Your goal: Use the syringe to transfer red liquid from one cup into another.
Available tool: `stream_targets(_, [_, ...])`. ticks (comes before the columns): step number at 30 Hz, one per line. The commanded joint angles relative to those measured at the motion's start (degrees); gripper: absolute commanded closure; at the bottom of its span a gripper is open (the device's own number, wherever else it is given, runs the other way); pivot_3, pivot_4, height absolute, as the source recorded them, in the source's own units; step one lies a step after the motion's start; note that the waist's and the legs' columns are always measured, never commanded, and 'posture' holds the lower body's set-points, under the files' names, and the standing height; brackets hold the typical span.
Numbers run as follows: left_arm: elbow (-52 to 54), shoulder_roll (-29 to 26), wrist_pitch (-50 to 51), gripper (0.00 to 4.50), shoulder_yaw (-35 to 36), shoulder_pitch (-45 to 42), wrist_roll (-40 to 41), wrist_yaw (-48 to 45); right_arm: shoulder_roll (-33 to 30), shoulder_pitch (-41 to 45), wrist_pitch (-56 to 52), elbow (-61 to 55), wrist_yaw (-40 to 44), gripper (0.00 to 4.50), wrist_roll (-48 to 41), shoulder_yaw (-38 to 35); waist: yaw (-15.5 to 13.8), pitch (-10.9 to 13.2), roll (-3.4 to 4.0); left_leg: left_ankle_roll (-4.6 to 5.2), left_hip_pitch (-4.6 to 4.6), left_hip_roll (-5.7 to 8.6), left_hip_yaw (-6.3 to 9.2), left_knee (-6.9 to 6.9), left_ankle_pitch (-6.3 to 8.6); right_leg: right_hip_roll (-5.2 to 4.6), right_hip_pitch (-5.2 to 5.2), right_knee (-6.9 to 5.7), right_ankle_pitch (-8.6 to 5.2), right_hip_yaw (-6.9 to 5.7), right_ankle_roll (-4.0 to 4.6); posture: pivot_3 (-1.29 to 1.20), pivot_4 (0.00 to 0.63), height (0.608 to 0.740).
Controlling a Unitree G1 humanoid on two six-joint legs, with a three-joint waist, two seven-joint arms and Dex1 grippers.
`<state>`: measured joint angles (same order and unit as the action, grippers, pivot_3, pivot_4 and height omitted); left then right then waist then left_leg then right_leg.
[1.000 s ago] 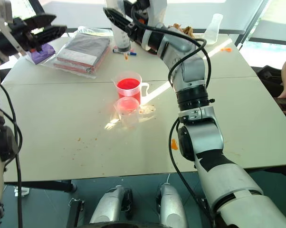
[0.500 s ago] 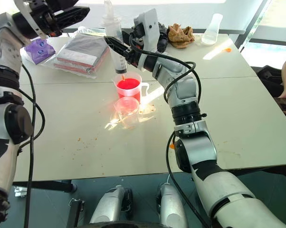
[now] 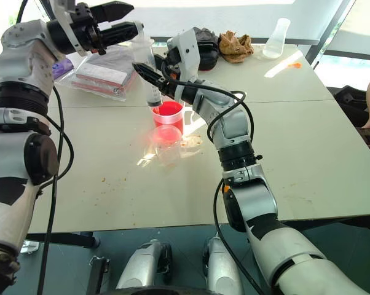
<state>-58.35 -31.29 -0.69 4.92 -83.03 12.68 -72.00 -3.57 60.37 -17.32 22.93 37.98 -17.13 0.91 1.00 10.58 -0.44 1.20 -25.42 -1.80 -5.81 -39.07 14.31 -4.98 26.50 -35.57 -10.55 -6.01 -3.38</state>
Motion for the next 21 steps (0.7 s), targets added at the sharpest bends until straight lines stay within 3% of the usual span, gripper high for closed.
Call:
stream_targets(1, [0.8, 1.0, -1.8, 1.64, -1.5, -1.0, -1.6, -1.2, 1.0, 0.6, 3.1, -2.8, 0.2, 2.99, 1.2, 1.8, 0.0, 0.0, 0.00, 0.00, 0.00, 0.00, 0.00, 0.00, 0.00, 0.00, 0.00, 0.00, 0.00, 0.00, 0.00, 0.00, 0.150, 0.740])
stream_targets(2, [1.1, 1.1, -1.6, 1.64, -1.6, -0.8, -1.7, -1.9, 1.1, 0.4, 3.3, -2.8, 0.0, 2.99, 1.3, 1.8, 0.1, 0.0, 0.00, 0.00, 0.00, 0.00, 0.00, 0.00, 0.00, 0.00, 0.00, 0.00, 0.00, 0.00, 0.00, 0.00, 0.150, 0.740])
stream_targets(13, [3.1, 3.2, -2.8, 4.39, -2.2, 3.2, -2.5, -1.9, 2.1, -1.3, 8.4, 2.5, -2.0, 2.99, 3.7, 1.2, 0.1, 0.0, 0.00, 0.00, 0.02, 0.00, 0.01, -0.04, 0.00, 0.00, -0.01, -0.08, 0.00, 0.01, 0.00, 0.00, 0.150, 0.740])
stream_targets(21, [2.4, 4.7, -3.8, 4.47, -0.3, 2.2, -1.6, 2.6, 2.3, -2.0, 9.5, 3.1, -1.9, 2.99, 4.3, 1.6, 0.0, 0.0, 0.00, 0.00, 0.02, -0.01, 0.02, -0.08, 0.00, -0.01, 0.02, -0.21, -0.01, 0.03, -0.01, 0.00, 0.150, 0.740])
